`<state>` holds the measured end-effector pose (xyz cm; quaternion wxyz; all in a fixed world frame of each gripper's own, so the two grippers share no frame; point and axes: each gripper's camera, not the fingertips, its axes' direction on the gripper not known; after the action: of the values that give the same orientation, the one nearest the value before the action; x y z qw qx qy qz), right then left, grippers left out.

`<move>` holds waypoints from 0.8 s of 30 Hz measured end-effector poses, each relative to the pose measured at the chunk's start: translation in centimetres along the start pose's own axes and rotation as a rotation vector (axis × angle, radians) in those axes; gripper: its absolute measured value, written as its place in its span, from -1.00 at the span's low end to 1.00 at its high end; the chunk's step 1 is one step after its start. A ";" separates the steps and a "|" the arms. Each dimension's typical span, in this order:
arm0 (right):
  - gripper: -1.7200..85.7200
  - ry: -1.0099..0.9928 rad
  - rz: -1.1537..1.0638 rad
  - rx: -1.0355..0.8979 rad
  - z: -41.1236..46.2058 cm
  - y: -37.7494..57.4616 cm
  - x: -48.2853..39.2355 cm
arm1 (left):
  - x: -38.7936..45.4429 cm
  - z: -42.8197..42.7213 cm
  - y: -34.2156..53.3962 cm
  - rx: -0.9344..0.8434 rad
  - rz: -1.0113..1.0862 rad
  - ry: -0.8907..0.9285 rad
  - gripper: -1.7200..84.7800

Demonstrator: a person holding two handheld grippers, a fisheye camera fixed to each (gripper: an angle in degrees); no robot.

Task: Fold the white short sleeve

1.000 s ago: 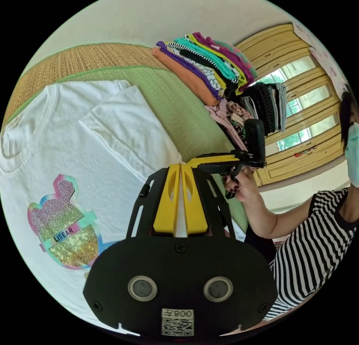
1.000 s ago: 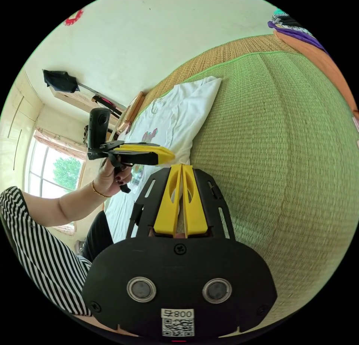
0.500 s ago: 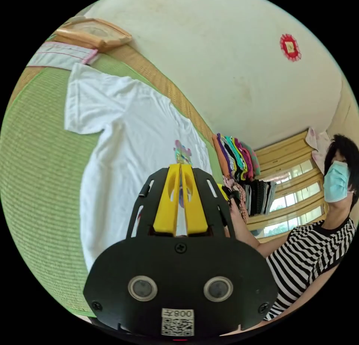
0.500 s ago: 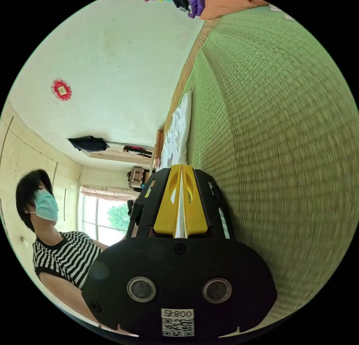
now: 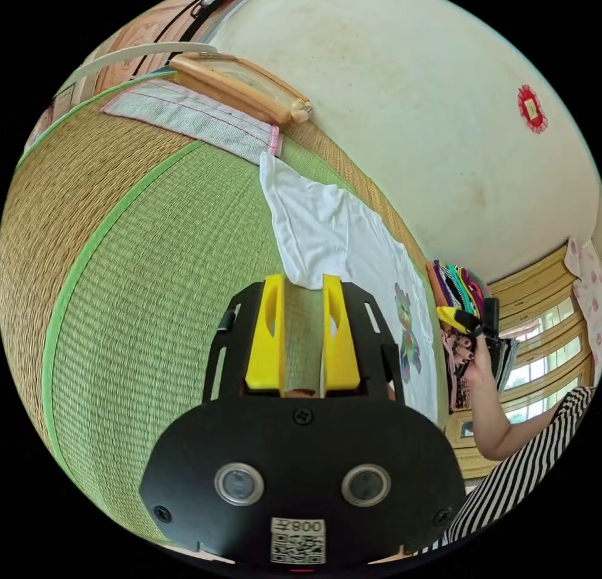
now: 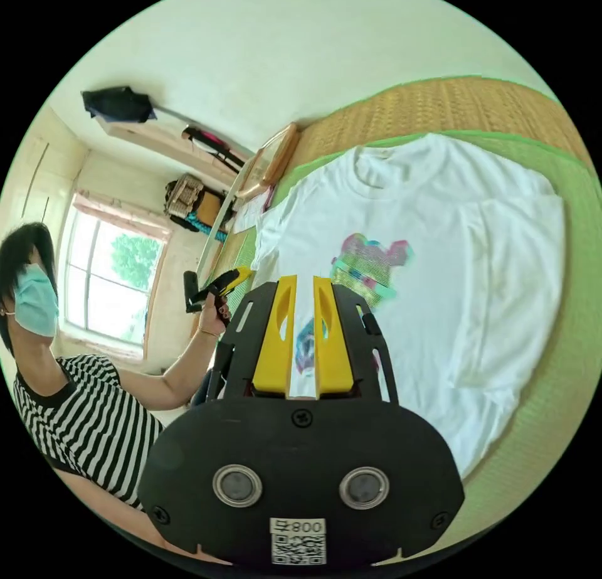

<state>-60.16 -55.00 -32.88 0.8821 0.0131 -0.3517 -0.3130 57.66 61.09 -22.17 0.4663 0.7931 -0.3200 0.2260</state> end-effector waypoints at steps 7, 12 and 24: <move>-0.79 0.161 -0.342 -0.257 18.4 -13.0 -16.1 | -5.4 0.7 0.2 -0.023 0.067 0.001 -0.80; -0.77 0.307 -0.480 -0.323 28.5 -19.0 -23.8 | -9.9 1.8 0.1 -0.075 0.040 0.158 -0.89; -0.80 0.530 -0.554 -0.395 42.4 -25.4 -32.7 | -15.7 3.3 -0.1 -0.088 0.035 0.249 -0.93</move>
<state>-118.87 -48.69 -27.19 0.8102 0.0177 -0.0292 -0.5851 47.04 62.91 -34.08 0.5327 0.7322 -0.2830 0.3164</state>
